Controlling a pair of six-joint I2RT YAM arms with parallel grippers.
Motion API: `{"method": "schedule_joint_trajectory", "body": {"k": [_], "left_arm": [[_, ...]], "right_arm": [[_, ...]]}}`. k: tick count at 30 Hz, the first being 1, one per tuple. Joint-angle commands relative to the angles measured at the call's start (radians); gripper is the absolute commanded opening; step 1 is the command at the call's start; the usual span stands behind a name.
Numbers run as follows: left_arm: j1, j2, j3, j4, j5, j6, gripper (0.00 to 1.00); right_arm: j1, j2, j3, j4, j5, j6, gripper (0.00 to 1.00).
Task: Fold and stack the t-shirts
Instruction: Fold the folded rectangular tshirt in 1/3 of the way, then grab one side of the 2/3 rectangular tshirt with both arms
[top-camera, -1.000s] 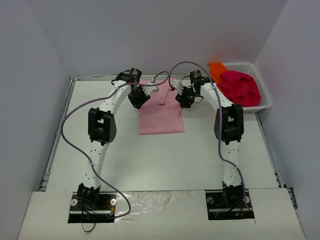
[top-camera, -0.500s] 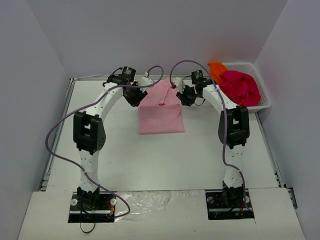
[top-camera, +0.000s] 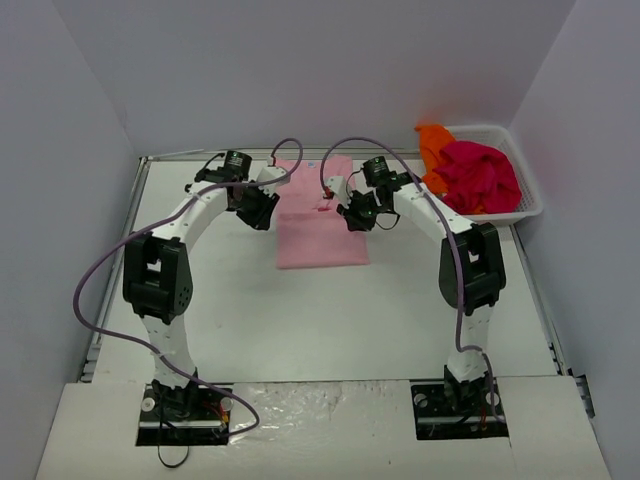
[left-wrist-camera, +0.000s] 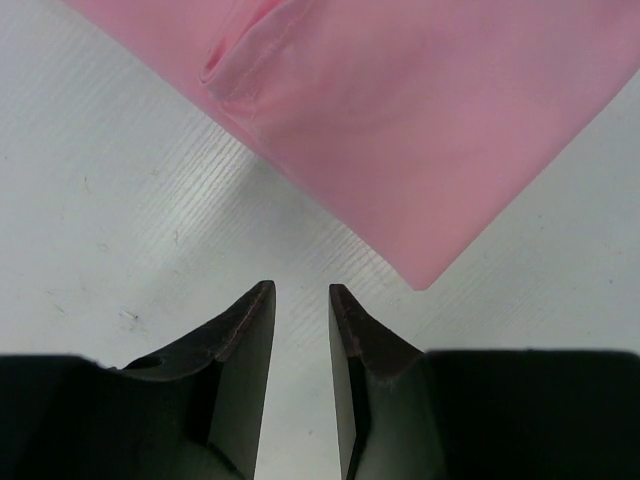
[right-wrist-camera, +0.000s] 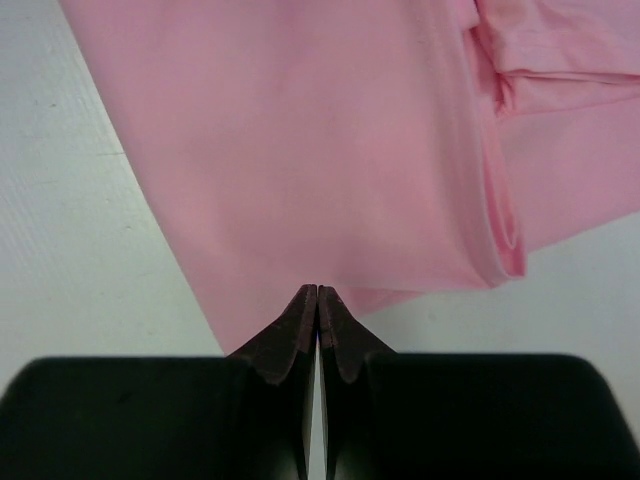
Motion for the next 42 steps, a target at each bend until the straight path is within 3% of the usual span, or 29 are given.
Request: {"method": "schedule_joint_trajectory", "body": {"k": [1,13,23,25,27,30,36,42], "left_arm": [[0.020,-0.084,-0.004,0.038,0.020,-0.025,0.27],[0.055,-0.069,-0.022,0.043,0.023,-0.016,0.27],[0.060,-0.075,-0.018,0.052,0.039,-0.023,0.28],[0.058,-0.080,-0.018,0.051,0.062,-0.023,0.28],[0.052,-0.098,-0.031,0.049,0.095,0.010,0.28],[0.020,-0.150,-0.098,0.089,0.059,0.062,0.29],[-0.136,-0.195,-0.244,0.140,-0.163,0.185,0.30],[-0.247,-0.219,-0.383,0.261,-0.266,0.244,0.30]], "right_arm": [[0.013,0.020,-0.006,-0.039,-0.015,0.009,0.00],[-0.009,0.221,0.106,-0.037,0.000,-0.008,0.00],[-0.009,0.135,0.089,-0.039,-0.039,-0.011,0.01],[-0.009,0.091,0.081,-0.039,-0.052,0.003,0.06],[-0.009,0.042,0.072,-0.041,-0.070,0.014,0.23],[-0.014,-0.023,0.040,-0.041,-0.089,0.015,0.34],[-0.081,-0.070,-0.001,-0.044,-0.118,0.070,0.39],[-0.145,-0.103,-0.055,-0.044,-0.112,0.130,0.42]]}}
